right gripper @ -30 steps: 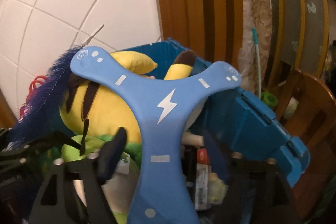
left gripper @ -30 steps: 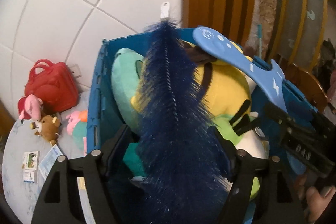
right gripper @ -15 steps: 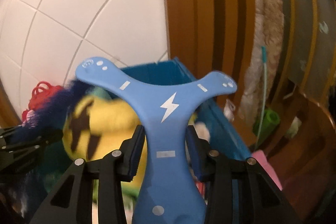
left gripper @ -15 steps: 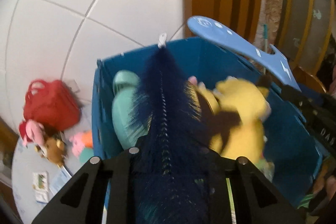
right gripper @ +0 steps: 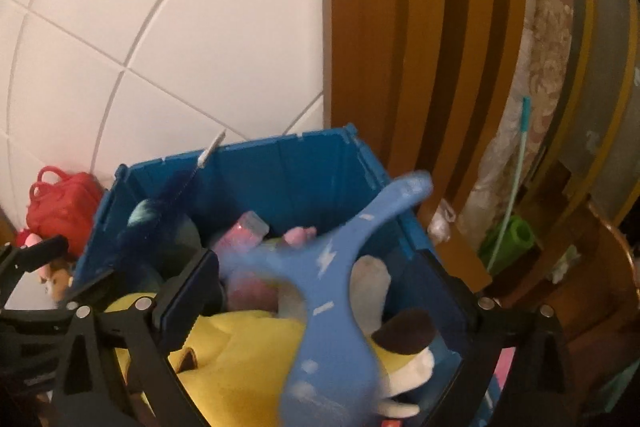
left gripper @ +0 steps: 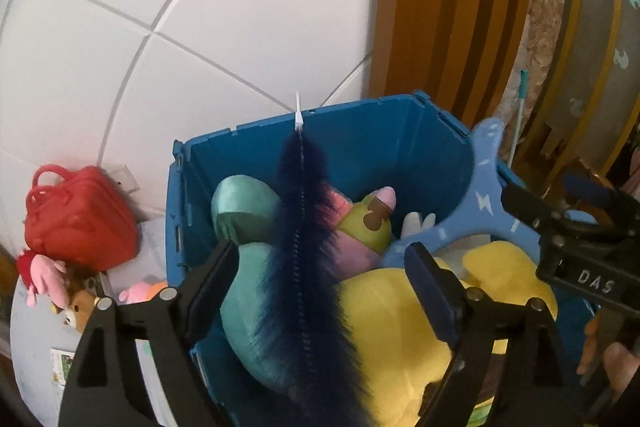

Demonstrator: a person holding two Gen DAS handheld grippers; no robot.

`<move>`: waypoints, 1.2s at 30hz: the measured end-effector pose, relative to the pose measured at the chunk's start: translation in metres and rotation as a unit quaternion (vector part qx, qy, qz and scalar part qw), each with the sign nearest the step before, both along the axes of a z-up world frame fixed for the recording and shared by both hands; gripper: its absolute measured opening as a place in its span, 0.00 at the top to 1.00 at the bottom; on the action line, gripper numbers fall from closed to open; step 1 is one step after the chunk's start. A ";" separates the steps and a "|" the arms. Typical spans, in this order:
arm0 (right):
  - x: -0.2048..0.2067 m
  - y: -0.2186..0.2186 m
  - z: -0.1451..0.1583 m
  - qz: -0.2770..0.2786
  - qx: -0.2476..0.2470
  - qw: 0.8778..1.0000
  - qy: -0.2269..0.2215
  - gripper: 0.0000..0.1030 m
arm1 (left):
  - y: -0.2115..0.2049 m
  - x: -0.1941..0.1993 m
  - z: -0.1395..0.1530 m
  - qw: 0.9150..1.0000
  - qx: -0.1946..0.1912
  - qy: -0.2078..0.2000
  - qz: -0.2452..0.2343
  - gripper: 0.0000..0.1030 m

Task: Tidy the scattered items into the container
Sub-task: 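Lower the duster into the blue crate and open the left tool while the right tool drops the boomerang in, then withdraw both tools from the crate back over the table toys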

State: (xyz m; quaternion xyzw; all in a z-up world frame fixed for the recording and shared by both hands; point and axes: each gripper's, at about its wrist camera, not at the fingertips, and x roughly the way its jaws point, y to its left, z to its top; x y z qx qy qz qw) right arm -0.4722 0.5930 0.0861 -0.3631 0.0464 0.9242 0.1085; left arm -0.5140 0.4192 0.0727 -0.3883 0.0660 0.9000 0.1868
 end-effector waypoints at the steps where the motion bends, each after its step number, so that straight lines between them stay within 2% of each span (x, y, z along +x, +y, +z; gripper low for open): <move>1: 0.000 0.001 -0.002 -0.002 0.001 1.000 -0.003 0.05 | -0.001 0.000 -0.001 1.000 0.001 -0.001 0.001 0.18; 4: 0.010 0.002 -0.001 -0.008 -0.002 1.000 -0.002 0.00 | -0.004 0.008 -0.001 1.000 0.000 -0.004 -0.001 0.18; 7: 0.029 -0.002 0.004 -0.003 -0.003 1.000 0.006 0.00 | -0.008 0.024 0.004 1.000 -0.006 0.004 -0.002 0.18; 13: 0.084 -0.019 0.017 0.013 -0.005 1.000 0.025 0.00 | -0.028 0.082 0.021 1.000 0.004 0.027 -0.009 0.17; 15: 0.105 -0.026 0.019 0.022 -0.011 0.999 0.033 0.00 | -0.038 0.108 0.027 0.999 0.018 0.033 -0.015 0.17; 19: 0.144 -0.041 0.017 0.032 -0.018 0.998 0.050 0.00 | -0.055 0.147 0.030 0.998 0.028 0.050 -0.015 0.17; 27: 0.210 -0.071 -0.001 0.033 -0.038 0.996 0.074 0.00 | -0.100 0.212 0.023 0.997 0.035 0.062 -0.004 0.17; 31: 0.224 -0.085 -0.006 0.030 -0.031 0.996 0.075 0.00 | -0.113 0.231 0.017 0.997 0.021 0.076 0.016 0.17; 36: 0.231 -0.099 -0.016 0.041 -0.037 0.996 0.065 0.00 | -0.131 0.242 0.002 0.996 0.014 0.070 0.045 0.17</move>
